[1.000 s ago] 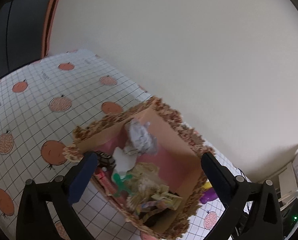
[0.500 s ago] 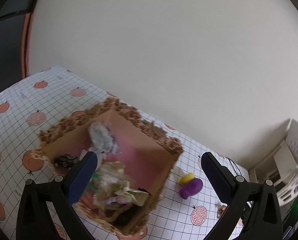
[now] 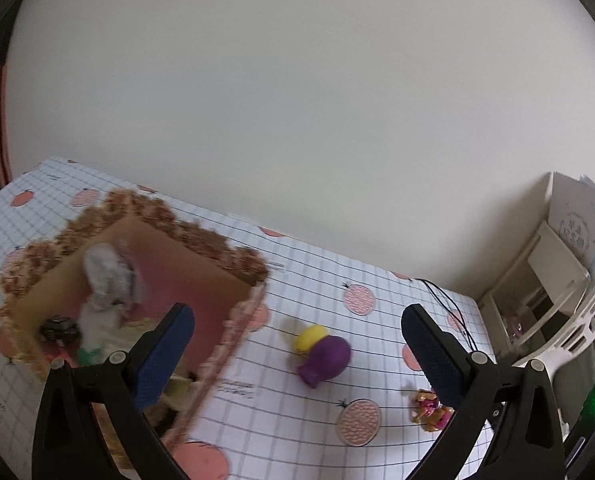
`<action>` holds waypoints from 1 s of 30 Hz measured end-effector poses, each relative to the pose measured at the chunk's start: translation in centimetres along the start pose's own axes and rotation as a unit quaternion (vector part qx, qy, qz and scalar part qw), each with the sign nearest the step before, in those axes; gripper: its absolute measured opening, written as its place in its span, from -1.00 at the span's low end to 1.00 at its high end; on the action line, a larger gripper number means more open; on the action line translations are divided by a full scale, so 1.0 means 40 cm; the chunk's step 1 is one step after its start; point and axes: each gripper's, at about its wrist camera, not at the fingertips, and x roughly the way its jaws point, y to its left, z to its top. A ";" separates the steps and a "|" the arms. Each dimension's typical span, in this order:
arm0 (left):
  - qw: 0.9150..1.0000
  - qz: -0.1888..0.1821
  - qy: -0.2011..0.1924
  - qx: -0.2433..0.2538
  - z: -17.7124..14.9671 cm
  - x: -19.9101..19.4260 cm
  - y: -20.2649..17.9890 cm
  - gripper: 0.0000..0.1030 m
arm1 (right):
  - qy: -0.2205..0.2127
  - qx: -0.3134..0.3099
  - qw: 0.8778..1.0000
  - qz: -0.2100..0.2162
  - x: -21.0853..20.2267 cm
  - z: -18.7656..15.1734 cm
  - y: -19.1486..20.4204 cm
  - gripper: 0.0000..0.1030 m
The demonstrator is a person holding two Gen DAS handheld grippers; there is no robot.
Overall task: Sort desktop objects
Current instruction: 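Move both tools back toward the purple squeeze toy and pink doll, then grasp the purple-and-yellow squeeze toy with the left tool while the right tool grasps the pink doll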
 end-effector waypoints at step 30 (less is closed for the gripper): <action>0.982 -0.012 0.165 0.093 -0.139 0.424 -0.099 1.00 | 0.083 -0.001 0.993 -0.081 0.245 -0.088 -0.075 0.99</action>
